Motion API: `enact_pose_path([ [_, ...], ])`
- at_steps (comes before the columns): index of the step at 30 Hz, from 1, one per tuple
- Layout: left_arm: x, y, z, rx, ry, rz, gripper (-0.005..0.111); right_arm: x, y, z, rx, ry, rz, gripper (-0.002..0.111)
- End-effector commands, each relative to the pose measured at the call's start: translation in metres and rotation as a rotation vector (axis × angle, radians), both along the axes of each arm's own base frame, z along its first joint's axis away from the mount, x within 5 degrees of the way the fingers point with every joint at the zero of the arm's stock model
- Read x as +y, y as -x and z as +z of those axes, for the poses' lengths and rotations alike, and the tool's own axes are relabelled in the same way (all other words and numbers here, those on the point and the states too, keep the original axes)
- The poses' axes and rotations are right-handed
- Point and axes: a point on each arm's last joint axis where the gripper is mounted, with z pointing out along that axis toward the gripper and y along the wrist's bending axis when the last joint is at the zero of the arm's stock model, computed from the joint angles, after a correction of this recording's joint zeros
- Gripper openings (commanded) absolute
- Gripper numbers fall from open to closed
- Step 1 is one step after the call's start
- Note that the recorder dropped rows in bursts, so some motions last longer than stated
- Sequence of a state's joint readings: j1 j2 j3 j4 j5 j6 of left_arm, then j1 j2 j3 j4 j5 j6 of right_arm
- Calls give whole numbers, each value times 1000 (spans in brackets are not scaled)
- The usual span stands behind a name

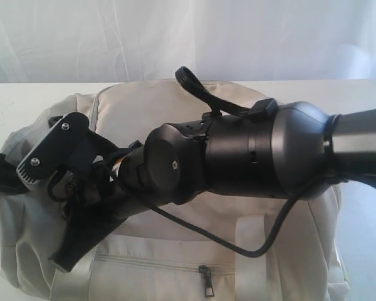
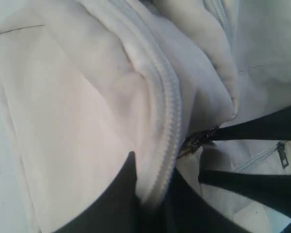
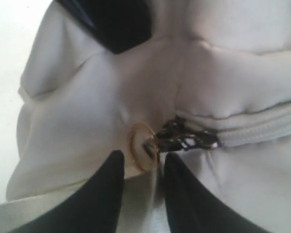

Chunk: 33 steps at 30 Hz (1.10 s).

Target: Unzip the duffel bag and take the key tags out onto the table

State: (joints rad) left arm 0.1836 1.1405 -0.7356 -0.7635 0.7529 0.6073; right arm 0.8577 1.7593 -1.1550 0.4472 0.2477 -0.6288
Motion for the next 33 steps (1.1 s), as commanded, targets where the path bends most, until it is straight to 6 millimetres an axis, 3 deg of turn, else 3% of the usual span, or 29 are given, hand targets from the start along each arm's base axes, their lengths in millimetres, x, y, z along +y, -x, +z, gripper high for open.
enact_pose_path([
  [1,-5,2,6,-21,69,-6,0,-2,8,5,14,61,91,44],
  [4,-8,3,12,-41,94,-63,0,-2,8,5,6,68,103,49],
  [16,-12,13,27,-133,94,-91,0,1,-1,13,-75,-20,23,49],
  [25,-12,15,28,-146,90,-84,0,-5,9,24,-24,-3,57,17],
  [33,-12,15,28,-146,90,-84,0,-11,16,41,-36,-24,68,2],
])
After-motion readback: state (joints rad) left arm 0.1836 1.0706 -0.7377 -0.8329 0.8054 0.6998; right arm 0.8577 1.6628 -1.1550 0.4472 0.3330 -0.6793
